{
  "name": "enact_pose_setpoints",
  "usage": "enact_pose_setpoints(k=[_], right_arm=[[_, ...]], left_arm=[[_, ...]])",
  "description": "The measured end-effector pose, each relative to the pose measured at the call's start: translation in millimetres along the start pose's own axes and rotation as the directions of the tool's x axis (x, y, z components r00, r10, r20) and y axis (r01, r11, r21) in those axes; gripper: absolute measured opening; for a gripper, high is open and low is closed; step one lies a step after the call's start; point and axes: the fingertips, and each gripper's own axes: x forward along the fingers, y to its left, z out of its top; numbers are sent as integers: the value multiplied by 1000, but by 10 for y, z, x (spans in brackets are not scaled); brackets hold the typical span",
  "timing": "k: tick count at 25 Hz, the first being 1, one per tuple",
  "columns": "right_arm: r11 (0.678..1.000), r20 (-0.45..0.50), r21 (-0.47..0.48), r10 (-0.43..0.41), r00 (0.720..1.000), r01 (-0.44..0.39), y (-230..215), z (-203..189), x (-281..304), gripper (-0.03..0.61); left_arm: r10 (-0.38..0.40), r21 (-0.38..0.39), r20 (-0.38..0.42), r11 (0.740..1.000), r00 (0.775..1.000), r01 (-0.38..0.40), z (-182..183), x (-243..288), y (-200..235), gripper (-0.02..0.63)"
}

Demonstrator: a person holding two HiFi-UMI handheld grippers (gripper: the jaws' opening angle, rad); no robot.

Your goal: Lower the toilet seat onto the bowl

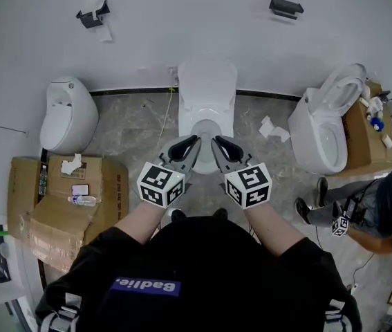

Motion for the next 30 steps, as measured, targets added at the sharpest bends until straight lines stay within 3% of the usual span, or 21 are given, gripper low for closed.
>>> enact_pose_setpoints(k=[10,30], right_arm=[[1000,112,24,10,994,-13,121,5,-142,28],[1000,80,3,10,997,-10,151,-55,-146,26]], left_arm=[[-56,-22,-1,998,998,56,-69,-36,-220,17],[-74,-13,0,997,997,74,-75,-34,-288,15]])
